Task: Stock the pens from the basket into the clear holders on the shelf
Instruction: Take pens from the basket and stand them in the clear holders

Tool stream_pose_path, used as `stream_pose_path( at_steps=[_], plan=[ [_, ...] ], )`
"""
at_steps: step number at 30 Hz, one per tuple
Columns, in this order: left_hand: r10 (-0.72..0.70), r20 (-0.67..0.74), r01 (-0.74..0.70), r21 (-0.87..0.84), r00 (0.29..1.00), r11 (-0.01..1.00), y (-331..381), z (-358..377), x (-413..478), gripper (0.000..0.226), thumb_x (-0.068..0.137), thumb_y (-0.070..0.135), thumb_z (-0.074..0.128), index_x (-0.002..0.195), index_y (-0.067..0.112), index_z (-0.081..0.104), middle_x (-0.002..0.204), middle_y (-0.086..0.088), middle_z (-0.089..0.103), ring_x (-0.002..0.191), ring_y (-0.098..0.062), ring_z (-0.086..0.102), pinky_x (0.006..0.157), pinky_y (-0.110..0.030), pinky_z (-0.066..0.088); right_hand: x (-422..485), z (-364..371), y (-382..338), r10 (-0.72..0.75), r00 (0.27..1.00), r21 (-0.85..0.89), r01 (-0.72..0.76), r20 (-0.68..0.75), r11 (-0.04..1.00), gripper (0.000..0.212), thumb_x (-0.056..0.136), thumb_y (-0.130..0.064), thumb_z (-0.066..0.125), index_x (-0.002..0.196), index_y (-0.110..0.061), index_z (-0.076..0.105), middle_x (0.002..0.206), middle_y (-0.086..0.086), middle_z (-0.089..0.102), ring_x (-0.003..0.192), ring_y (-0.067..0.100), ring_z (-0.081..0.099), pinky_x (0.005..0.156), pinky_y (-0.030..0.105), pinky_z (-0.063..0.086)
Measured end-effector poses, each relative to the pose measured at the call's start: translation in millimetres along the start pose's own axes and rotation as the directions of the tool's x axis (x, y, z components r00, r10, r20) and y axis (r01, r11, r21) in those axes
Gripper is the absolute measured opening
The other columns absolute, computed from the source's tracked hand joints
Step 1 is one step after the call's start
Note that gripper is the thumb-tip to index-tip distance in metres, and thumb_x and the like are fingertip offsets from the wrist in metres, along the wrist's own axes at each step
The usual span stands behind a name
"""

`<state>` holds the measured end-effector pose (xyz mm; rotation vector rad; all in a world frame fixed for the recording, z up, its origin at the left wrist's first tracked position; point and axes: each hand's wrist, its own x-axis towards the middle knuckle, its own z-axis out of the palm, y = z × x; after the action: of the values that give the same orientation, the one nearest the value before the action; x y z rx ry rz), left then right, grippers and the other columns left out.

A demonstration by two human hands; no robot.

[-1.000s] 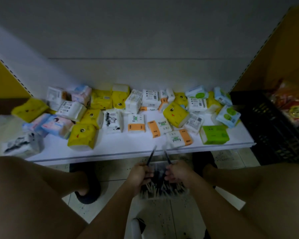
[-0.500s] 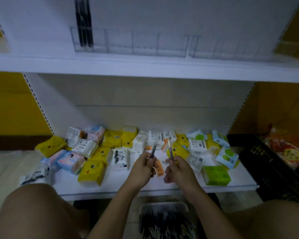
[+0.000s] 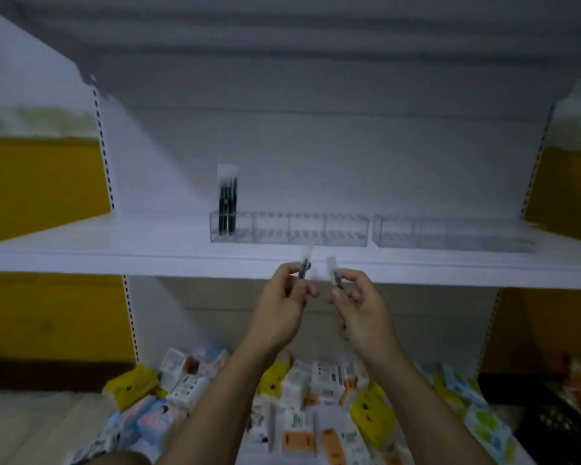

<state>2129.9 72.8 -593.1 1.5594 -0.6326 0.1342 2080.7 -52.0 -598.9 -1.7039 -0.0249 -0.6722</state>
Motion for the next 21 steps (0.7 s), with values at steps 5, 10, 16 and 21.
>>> stream_pose_path(
  at_steps=[5,10,16,21],
  plan=[
    [0.120,-0.049,-0.114,0.109,0.992,0.987,43.1,-19.0,29.5,0.025,0.103,0.031,0.038,0.117,0.028,0.059,0.080,0.004,0.063,0.057,-0.003,0.051,0.051,-0.021,0.045,32.9,11.0,-38.3,-0.135,0.991,-0.048,0.136,0.008,0.990,0.017,0.097,-0.035,0.051,0.107,-0.029,0.063,0.059,-0.009,0.050,0.048,0.000,0.046,0.049,0.013,0.033],
    [0.140,-0.092,-0.133,0.071,0.986,0.989,72.2,-37.8,65.9,0.022,0.098,0.009,0.050,0.118,0.014,0.056,0.090,-0.007,0.063,0.062,-0.008,0.057,0.057,-0.024,0.052,69.5,21.6,-63.7,-0.155,0.988,0.022,0.155,0.018,0.988,0.023,0.095,-0.032,0.055,0.092,-0.012,0.066,0.061,-0.006,0.057,0.051,0.007,0.052,0.049,0.022,0.048],
    [0.194,-0.070,-0.180,0.171,0.978,0.969,94.4,-66.7,113.1,0.055,0.097,0.007,0.050,0.139,0.042,0.041,0.100,-0.006,0.057,0.065,-0.012,0.055,0.061,-0.023,0.053,121.3,36.9,-82.2,-0.300,0.954,-0.096,0.298,-0.014,0.950,0.022,0.090,-0.043,0.058,0.097,-0.026,0.069,0.095,-0.008,0.065,0.083,-0.002,0.058,0.067,0.008,0.044],
    [0.255,-0.024,-0.237,0.294,0.967,0.926,101.0,-84.1,147.3,0.042,0.095,0.005,0.054,0.126,0.033,0.050,0.100,-0.006,0.060,0.079,-0.013,0.068,0.073,-0.029,0.060,157.9,54.3,-89.1,-0.381,0.925,-0.037,0.381,0.004,0.924,0.015,0.092,-0.030,0.059,0.106,-0.027,0.065,0.094,-0.012,0.065,0.086,-0.001,0.059,0.072,0.010,0.044]
  ],
)
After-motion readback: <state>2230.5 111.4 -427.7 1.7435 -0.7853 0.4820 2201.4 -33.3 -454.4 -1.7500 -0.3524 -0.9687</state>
